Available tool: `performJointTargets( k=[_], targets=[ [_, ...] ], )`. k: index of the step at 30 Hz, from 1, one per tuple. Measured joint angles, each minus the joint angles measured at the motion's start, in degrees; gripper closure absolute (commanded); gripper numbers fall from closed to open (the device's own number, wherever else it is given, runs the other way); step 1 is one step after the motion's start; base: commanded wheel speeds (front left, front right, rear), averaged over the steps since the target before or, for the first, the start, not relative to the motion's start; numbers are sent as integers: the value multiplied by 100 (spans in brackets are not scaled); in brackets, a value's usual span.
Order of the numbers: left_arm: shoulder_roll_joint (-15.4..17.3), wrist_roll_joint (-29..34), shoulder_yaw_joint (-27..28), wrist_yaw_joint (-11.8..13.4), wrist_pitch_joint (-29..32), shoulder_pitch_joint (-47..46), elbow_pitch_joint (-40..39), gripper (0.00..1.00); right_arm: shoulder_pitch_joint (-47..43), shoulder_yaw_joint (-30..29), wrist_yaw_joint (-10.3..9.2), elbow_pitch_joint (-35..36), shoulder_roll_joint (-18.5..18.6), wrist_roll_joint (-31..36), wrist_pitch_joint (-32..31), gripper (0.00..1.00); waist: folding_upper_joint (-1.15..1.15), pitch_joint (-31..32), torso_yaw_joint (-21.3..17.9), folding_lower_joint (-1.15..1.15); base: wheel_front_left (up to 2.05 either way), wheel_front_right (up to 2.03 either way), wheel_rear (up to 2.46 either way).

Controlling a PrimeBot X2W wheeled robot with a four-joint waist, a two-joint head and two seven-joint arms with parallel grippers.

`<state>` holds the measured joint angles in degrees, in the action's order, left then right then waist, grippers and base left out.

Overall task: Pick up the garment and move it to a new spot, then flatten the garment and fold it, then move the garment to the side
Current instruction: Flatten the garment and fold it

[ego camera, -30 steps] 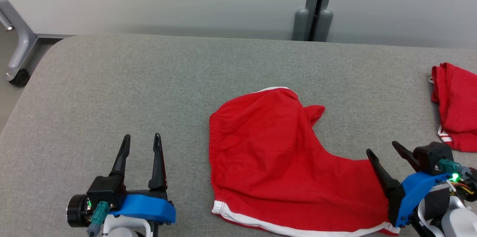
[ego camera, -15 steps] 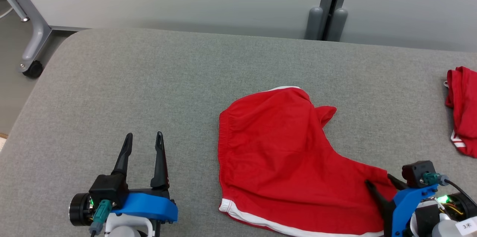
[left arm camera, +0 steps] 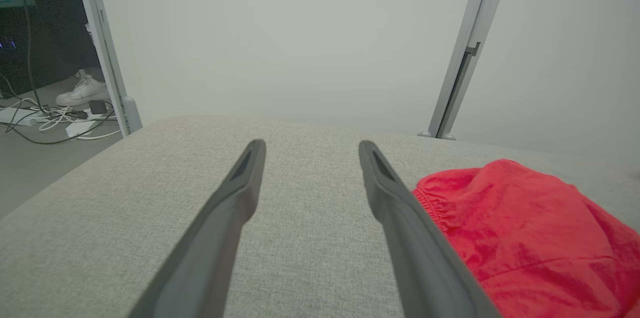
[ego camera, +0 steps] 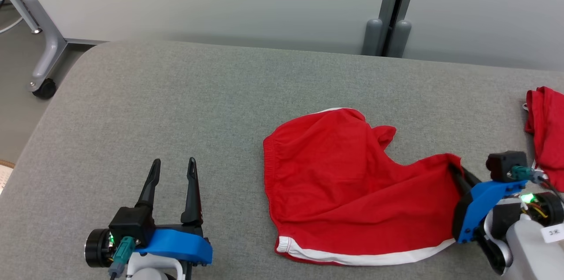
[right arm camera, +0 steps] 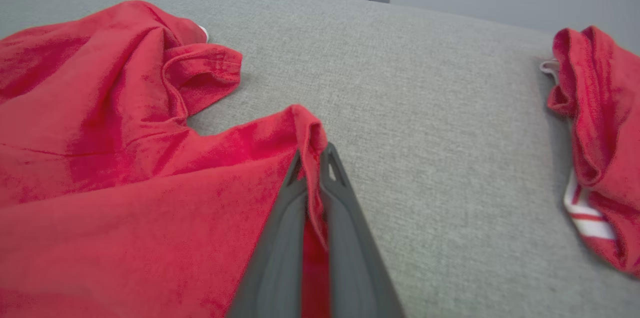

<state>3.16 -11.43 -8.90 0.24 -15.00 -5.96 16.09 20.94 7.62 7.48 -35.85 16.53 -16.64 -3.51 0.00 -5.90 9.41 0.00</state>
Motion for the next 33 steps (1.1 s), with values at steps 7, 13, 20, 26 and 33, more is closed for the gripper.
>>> performJointTargets(
  k=[7, 13, 20, 26, 33],
  targets=[
    [-4, -1, 31, -2, -1, 120, 11, 0, 76, 32, 0, -519, -276, 81, 543, 0, 0, 111, -86, 0, 0, 0, 0],
    [11, 10, 93, 0, 0, 196, -8, 0, 118, 41, 0, -489, -275, 38, 1168, 0, 0, 222, -351, 0, 0, 0, 0],
    [36, 10, 200, 19, -1, 244, -52, 0, -57, -152, 0, 209, -260, -44, 1623, 0, 0, 333, -728, 0, 0, 0, 0],
    [62, 12, 253, 31, -1, 322, -99, 0, -633, -441, 0, 1069, -422, 67, 1726, 0, 0, 411, -970, 0, 0, 0, 0],
    [101, 27, 269, 32, -1, 404, -121, 0, -1463, -680, 0, 2132, -730, 369, 1566, 0, 0, 504, -1054, 0, 0, 0, 0]
  ],
)
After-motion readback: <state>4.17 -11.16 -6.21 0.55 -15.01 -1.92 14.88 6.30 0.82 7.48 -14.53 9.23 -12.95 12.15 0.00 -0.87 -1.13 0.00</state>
